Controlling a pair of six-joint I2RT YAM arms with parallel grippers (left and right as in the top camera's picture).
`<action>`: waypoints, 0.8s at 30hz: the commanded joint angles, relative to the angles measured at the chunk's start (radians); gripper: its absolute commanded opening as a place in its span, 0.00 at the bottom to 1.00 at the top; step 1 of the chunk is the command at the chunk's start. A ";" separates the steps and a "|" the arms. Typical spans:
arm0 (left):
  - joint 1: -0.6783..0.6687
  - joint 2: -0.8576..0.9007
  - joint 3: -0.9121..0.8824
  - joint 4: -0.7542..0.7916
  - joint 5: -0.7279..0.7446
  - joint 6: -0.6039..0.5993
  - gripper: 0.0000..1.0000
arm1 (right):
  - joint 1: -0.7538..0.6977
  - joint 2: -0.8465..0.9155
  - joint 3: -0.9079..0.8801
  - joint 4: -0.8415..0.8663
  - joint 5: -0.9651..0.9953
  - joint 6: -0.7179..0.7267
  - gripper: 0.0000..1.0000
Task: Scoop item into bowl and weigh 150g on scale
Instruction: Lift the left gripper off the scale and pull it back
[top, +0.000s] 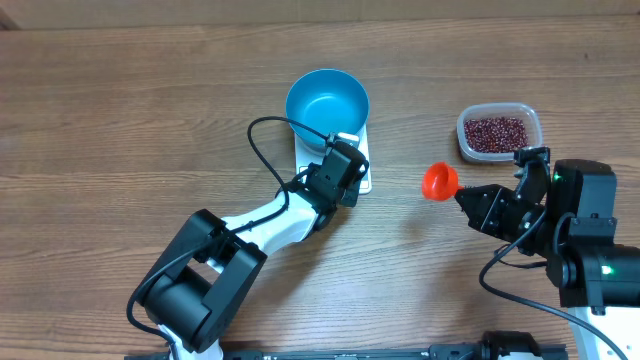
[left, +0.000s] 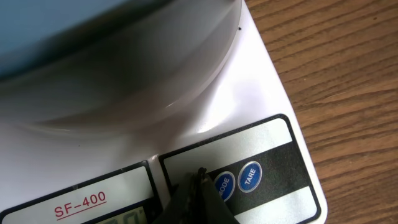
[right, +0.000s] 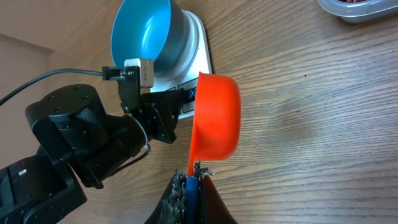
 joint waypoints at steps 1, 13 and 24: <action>0.005 0.054 -0.021 -0.041 0.028 -0.010 0.04 | 0.004 -0.007 0.034 0.013 0.003 -0.003 0.04; 0.005 -0.005 -0.021 -0.141 0.055 -0.010 0.04 | 0.004 -0.007 0.034 0.040 0.003 -0.004 0.04; 0.005 -0.307 -0.021 -0.409 0.056 -0.010 0.04 | 0.004 -0.007 0.034 0.042 0.003 -0.004 0.04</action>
